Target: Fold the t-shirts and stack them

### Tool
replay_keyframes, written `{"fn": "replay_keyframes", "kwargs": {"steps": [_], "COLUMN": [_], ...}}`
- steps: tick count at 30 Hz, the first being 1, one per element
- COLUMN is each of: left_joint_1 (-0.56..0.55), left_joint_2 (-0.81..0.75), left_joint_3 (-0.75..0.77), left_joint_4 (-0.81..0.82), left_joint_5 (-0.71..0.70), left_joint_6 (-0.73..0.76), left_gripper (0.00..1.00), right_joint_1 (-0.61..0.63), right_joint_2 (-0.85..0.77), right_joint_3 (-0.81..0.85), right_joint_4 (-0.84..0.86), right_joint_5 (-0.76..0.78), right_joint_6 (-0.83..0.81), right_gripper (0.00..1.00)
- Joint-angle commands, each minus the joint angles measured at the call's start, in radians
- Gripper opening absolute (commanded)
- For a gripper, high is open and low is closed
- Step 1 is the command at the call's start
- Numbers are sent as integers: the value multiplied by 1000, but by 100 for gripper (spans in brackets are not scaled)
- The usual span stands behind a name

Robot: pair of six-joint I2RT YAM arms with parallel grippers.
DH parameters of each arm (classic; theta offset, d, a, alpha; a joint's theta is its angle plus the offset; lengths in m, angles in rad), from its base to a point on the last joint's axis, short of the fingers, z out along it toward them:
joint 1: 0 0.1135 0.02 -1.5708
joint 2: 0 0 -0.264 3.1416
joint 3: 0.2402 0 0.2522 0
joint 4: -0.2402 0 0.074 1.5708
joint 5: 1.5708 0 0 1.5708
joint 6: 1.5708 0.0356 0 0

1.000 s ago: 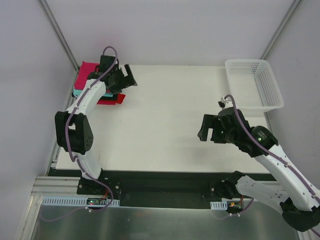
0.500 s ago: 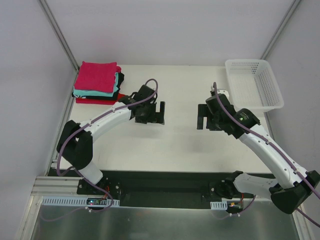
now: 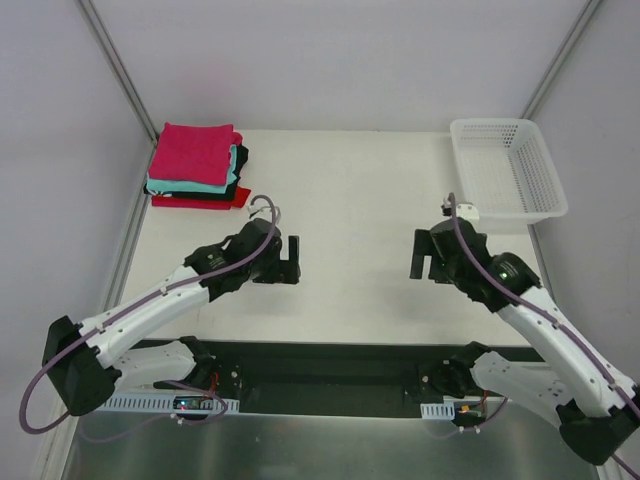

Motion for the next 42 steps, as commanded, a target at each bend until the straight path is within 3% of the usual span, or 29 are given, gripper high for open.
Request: {"fn": "replay_keyframes", "kwargs": {"steps": [1, 6, 12, 17, 23, 29, 34, 37, 42], "left_joint_1": [3, 4, 3, 3, 3, 3, 3, 4, 4], "left_joint_2": [-128, -142, -199, -228, -233, -207, -198, -207, -221], "left_joint_3": [-33, -44, -38, 0, 12, 19, 29, -13, -101], "left_joint_4": [10, -4, -5, -7, -7, -5, -4, 31, 98], "left_joint_5": [-102, -91, -190, -293, -309, -339, -326, -327, -350], "left_joint_6": [4, -1, 31, 138, 159, 186, 174, 178, 217], "left_gripper": [99, 99, 99, 99, 99, 99, 99, 99, 99], "right_joint_1": [-5, -7, -7, -5, -7, -7, -5, -5, -7], "right_joint_2": [-194, -302, -257, -239, -196, -188, -147, -222, -342], "right_joint_3": [7, -12, 39, 101, 174, 96, 122, 56, -96], "right_joint_4": [-1, -27, -87, -36, -33, 45, -45, 22, 165], "right_joint_5": [118, 162, 246, 275, 278, 212, 200, 127, 134], "right_joint_6": [-74, -88, -102, -195, -234, -332, -277, -264, -283], "right_gripper": [96, 96, 96, 96, 96, 96, 96, 96, 96]}}
